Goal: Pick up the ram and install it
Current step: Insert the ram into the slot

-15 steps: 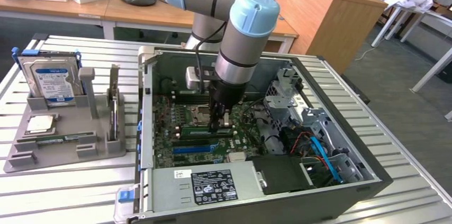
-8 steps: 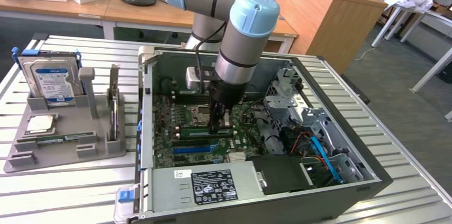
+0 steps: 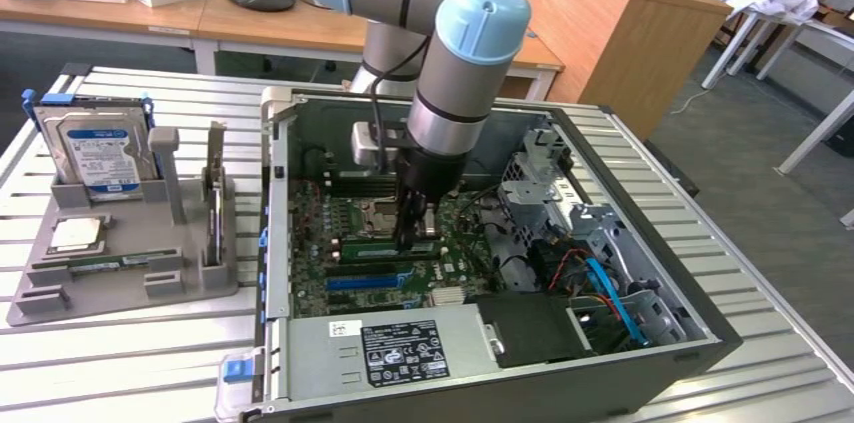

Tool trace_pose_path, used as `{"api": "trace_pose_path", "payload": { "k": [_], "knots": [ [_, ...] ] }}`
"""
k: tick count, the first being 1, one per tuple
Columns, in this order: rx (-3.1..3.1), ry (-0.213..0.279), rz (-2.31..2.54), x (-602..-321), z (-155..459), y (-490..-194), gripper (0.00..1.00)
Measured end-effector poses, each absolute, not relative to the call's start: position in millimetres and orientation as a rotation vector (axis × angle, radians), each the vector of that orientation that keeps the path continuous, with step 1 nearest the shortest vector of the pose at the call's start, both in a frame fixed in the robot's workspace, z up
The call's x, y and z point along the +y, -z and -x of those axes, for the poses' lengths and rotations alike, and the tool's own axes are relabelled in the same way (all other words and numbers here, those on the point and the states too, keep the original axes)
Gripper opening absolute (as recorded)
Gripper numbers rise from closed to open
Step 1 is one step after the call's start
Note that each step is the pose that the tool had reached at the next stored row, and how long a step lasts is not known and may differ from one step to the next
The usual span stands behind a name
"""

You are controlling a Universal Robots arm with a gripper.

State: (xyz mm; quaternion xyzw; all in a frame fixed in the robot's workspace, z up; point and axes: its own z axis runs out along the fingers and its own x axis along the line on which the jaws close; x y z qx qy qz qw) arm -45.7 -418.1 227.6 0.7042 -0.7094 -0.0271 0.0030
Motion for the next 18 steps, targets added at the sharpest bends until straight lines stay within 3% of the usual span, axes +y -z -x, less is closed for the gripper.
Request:
{"api": "trace_pose_path", "payload": {
  "k": [5,8,18],
  "knots": [
    [-2.225,0.085,-2.208,-417.8,45.7,-230.8,0.24],
    [-2.225,0.085,-2.208,-417.8,45.7,-230.9,0.11],
    [-2.221,0.099,-2.205,-417.8,20.5,-232.2,0.1]
  ]
}}
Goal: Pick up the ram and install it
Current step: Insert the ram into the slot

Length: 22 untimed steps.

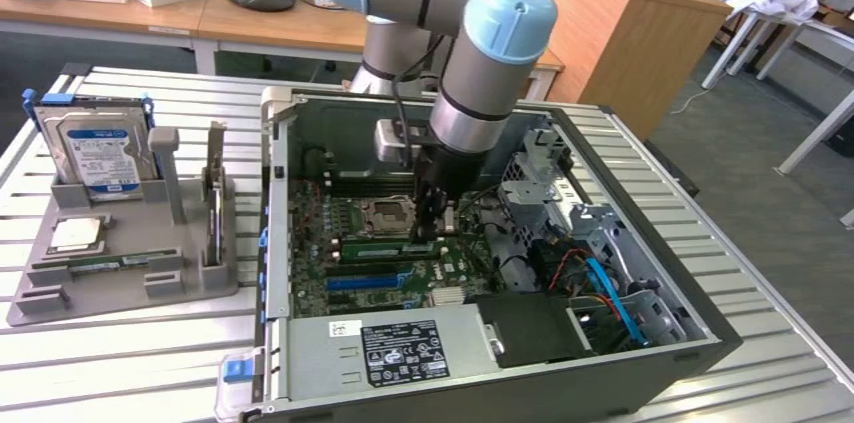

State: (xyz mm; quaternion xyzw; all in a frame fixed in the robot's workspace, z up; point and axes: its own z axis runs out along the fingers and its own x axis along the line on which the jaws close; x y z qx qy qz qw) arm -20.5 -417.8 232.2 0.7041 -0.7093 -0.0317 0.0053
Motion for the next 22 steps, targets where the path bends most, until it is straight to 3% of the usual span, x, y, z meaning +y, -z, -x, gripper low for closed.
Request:
{"api": "trace_pose_path", "payload": {
  "k": [22],
  "knots": [
    [-2.215,0.118,-2.198,-417.9,-30.1,-239.4,0.1]
  ]
}}
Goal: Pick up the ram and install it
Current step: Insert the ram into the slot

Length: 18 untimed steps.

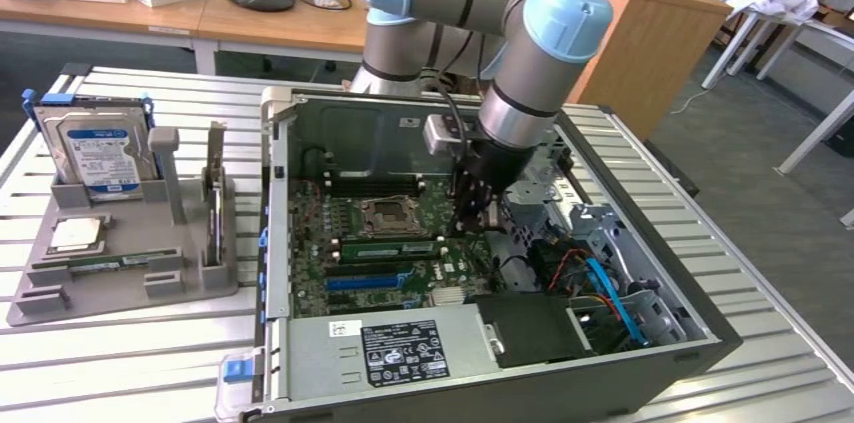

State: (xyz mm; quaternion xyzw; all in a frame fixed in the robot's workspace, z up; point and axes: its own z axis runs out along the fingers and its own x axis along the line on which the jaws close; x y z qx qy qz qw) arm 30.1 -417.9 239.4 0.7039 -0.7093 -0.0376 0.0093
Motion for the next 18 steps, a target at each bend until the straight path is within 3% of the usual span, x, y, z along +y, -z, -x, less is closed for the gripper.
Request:
{"api": "trace_pose_path", "payload": {
  "k": [18],
  "knots": [
    [-2.215,0.117,-2.198,-416.6,-46.3,-256.5,0.1]
  ]
}}
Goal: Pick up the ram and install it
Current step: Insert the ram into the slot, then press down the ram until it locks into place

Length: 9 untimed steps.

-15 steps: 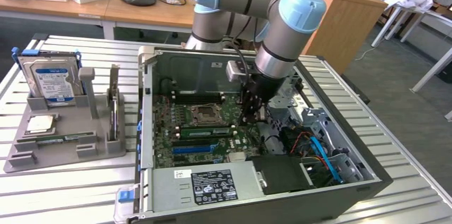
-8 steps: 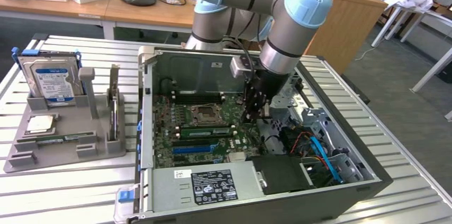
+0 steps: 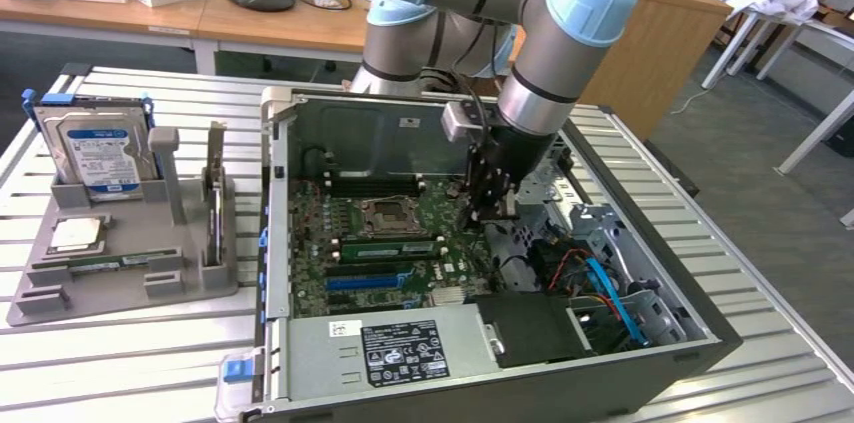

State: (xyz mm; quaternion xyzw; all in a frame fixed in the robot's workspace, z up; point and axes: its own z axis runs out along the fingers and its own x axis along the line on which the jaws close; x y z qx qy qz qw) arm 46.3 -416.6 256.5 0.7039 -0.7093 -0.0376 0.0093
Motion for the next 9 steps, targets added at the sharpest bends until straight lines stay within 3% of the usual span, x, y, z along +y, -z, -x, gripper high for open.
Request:
{"api": "trace_pose_path", "payload": {
  "k": [9],
  "knots": [
    [-2.215,0.118,-2.199,-416.5,-46.6,-258.6,0.1]
  ]
}}
